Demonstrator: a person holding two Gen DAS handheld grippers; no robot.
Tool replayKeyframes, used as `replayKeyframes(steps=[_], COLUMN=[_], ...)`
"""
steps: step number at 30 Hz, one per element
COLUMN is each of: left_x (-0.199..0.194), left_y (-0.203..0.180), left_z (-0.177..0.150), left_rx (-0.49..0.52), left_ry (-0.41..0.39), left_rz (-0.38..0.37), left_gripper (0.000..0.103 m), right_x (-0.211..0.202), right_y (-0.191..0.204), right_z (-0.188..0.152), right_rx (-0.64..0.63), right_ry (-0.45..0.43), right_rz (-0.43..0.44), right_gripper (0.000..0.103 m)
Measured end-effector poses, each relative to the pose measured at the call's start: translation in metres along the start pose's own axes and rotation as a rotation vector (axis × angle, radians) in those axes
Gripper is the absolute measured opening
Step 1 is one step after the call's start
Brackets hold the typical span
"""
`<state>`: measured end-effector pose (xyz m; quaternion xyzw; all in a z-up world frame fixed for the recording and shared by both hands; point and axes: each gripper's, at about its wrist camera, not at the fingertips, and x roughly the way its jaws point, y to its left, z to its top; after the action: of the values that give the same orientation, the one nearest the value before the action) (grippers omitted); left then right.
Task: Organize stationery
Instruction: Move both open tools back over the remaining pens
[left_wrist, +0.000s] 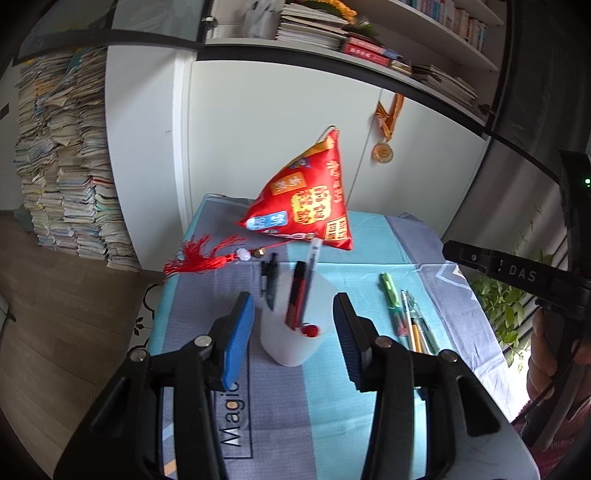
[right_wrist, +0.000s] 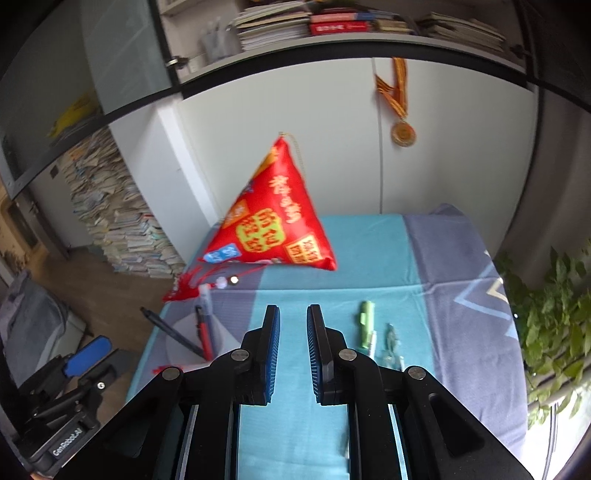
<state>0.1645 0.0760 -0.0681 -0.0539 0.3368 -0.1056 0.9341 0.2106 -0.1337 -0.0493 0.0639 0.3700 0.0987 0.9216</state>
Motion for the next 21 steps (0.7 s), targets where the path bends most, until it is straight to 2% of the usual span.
replayKeyframes(steps=[7, 18, 21], left_x=[0.011, 0.063, 0.078], left_y=[-0.038, -0.1, -0.115], left_z=[-0.007, -0.034, -0.04], left_rx=[0.076, 0.153, 0.174], left_ry=[0.034, 0.195, 0.231], left_rz=[-0.05, -0.17, -0.181], left_gripper=[0.043, 0.042, 0.042], right_x=[-0.005, 0.011, 0.015], right_y=[-0.034, -0.091, -0.103], right_z=[-0.012, -0.044, -0.052], right_rx=[0.038, 0.112, 0.121], right_ry=[0.014, 0.115, 0.14], right_rz=[-0.042, -0.094, -0.1], right_gripper=[0.015, 0.015, 0.015])
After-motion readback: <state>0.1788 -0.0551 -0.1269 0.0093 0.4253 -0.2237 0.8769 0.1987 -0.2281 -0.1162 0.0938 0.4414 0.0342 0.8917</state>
